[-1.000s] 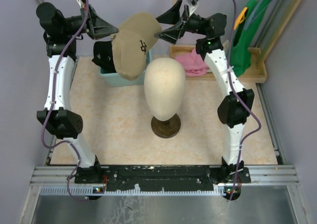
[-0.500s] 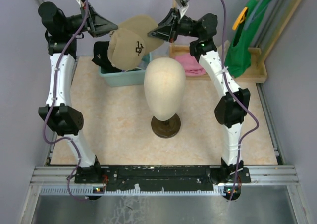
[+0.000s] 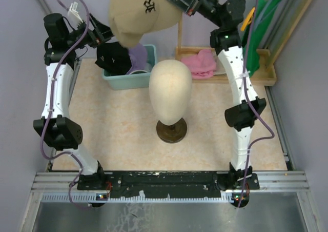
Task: Stack the hats
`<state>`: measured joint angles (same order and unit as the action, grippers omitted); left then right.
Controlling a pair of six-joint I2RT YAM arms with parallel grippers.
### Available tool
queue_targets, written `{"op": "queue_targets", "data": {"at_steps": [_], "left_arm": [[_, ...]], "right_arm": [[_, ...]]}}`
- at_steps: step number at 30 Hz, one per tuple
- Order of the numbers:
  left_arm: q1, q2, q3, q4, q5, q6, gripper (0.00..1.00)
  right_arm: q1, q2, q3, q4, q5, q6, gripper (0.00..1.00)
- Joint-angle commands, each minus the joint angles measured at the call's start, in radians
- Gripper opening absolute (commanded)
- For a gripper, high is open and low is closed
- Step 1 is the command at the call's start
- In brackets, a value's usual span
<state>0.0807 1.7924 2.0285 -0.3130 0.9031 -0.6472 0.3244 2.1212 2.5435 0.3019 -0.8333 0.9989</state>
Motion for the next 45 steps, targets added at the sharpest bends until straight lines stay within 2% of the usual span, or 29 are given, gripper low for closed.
{"op": "queue_targets", "data": {"at_steps": [1,3,6,10,14,18,22,24,26,28,32,38,41,45], "left_arm": [[-0.004,-0.161,-0.141,-0.051,-0.322,0.268,0.99],[-0.001,-0.241,-0.249,0.009,-0.382,0.277,0.99],[0.001,-0.319,-0.395,0.128,-0.312,0.358,0.99],[0.000,-0.322,-0.424,0.040,-0.397,0.371,0.99],[-0.009,-0.357,-0.463,0.022,-0.332,0.371,0.99],[-0.058,-0.439,-0.601,0.083,-0.295,0.339,0.98],[-0.108,-0.458,-0.705,0.089,-0.099,0.322,0.99],[-0.152,-0.497,-0.775,0.086,-0.075,0.343,0.99],[-0.193,-0.551,-0.872,0.090,-0.118,0.378,0.99],[-0.208,-0.612,-1.014,0.186,-0.146,0.377,0.99],[-0.229,-0.669,-1.265,0.415,-0.103,0.352,0.98],[-0.287,-0.651,-1.372,0.472,-0.100,0.377,0.95],[-0.352,-0.645,-1.430,0.510,-0.149,0.398,0.94],[-0.426,-0.559,-1.403,0.543,-0.230,0.353,0.93]], "right_arm": [[-0.049,-0.121,0.004,-0.092,0.172,0.227,0.00],[-0.066,-0.154,-0.019,-0.132,0.158,0.349,0.00],[-0.071,-0.209,-0.041,-0.243,0.128,0.411,0.00],[-0.071,-0.313,-0.150,-0.300,0.118,0.503,0.00],[-0.073,-0.423,-0.268,-0.377,0.099,0.520,0.00],[-0.109,-0.568,-0.458,-0.281,0.106,0.539,0.00],[-0.210,-0.668,-0.588,-0.145,0.101,0.609,0.00],[-0.278,-0.704,-0.611,-0.132,0.082,0.628,0.00],[-0.324,-0.729,-0.625,-0.111,0.063,0.644,0.00],[-0.354,-0.752,-0.643,-0.083,0.056,0.664,0.00],[-0.372,-0.795,-0.697,-0.034,0.053,0.697,0.00],[-0.376,-0.876,-0.808,-0.020,0.070,0.696,0.00],[-0.384,-0.900,-0.836,-0.017,0.070,0.691,0.00],[-0.397,-0.922,-0.850,-0.020,0.072,0.682,0.00]]}}
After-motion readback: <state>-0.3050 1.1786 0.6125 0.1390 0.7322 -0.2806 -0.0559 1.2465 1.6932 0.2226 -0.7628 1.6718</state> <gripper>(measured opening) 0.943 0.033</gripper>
